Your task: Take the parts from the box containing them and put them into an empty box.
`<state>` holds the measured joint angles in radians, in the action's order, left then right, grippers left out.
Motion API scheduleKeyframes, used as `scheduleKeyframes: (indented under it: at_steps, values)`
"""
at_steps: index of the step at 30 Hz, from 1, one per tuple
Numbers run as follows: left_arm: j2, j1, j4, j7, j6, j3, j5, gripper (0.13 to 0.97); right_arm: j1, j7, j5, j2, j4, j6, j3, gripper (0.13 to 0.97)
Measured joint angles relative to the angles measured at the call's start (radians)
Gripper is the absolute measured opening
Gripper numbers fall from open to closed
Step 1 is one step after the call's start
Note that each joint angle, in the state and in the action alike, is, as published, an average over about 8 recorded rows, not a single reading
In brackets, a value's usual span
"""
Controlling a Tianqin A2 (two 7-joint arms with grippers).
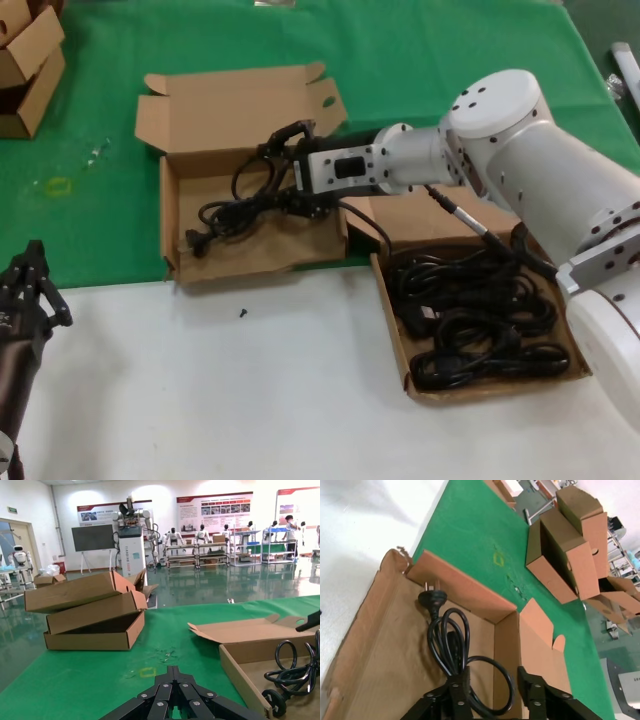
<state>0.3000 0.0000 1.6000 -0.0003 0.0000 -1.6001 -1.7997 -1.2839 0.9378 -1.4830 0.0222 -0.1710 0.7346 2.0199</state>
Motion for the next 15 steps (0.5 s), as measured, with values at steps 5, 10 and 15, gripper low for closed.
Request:
scheduleKeyframes:
  at_steps: [5, 10, 15]
  values:
    - [0.0, 0.0, 0.0, 0.0, 0.0, 0.0, 0.0, 0.143, 0.024, -0.038, 0.002, 0.017, -0.054, 0.014, -0.002, 0.38]
    - [0.0, 0.0, 0.0, 0.0, 0.0, 0.0, 0.0, 0.143, 0.072, -0.145, 0.019, 0.063, -0.179, 0.011, 0.007, 0.459]
    - [0.0, 0.0, 0.0, 0.0, 0.0, 0.0, 0.0, 0.143, 0.115, -0.255, 0.035, 0.117, -0.304, -0.017, 0.008, 0.588]
